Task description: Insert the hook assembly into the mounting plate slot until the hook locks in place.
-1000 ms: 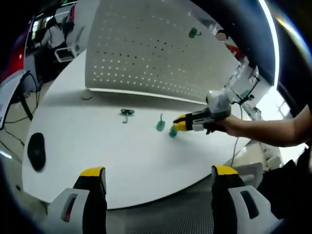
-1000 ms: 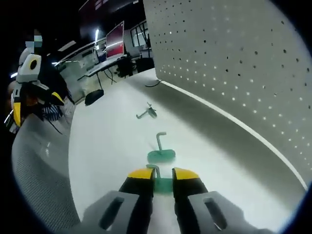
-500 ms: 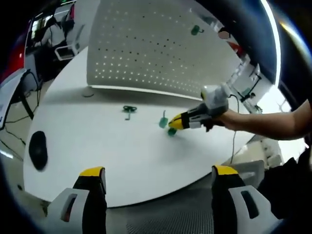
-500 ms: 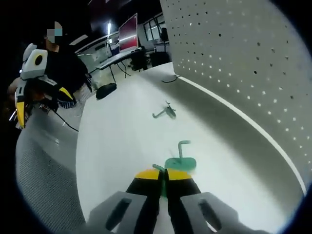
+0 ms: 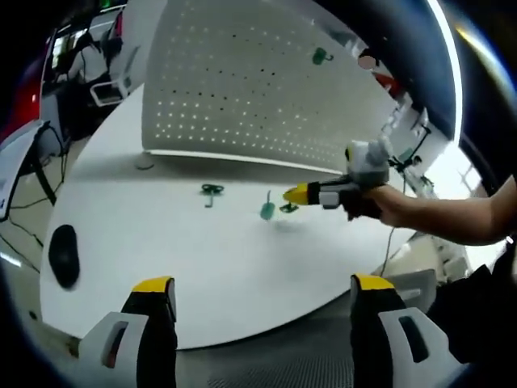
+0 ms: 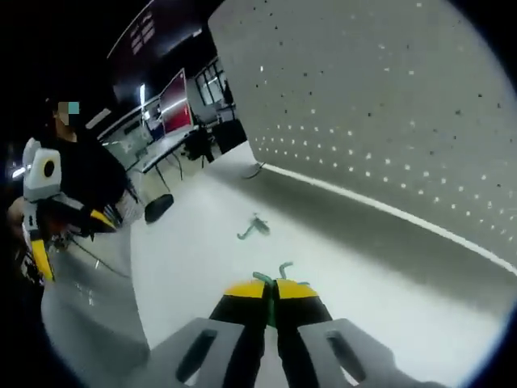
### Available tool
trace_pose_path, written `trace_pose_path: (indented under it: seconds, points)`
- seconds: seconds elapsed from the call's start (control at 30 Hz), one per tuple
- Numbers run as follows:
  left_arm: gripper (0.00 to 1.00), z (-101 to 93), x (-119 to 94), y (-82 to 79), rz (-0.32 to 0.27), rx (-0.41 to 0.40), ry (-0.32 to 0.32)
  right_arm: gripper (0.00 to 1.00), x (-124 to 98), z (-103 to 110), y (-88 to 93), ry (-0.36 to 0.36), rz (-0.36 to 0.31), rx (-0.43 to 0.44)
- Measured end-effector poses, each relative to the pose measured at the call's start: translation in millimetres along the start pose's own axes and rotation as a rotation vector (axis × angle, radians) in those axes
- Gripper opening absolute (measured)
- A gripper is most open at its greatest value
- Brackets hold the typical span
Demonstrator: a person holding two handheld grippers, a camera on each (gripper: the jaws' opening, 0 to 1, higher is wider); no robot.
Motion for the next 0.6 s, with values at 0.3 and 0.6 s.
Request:
trace_pose_path:
  seconds: [0.3, 0.6]
  points:
    - [0.95, 3.0, -2.8, -31.5, -0.094, -0.011, -0.037, 0.00, -27.0, 9.6, -52.6, 0.017, -0.155, 0.085]
    - [0.90, -8.8, 11.4, -66.2, -0.157, 0.016, -0.042, 0.00, -57.2, 43.3, -83.8, -0.039, -0.272, 0.264]
Point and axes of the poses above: the point that each gripper's makers call its tool centre point, and the gripper's own axes: x roughly forward along the fingers, z roughly to its left, y roughly out of its underside, the point moved 3 cm from there along -x, roughly backward along the fingers, and after that the axes turned 14 degrees about y, right-handed, at the moved point
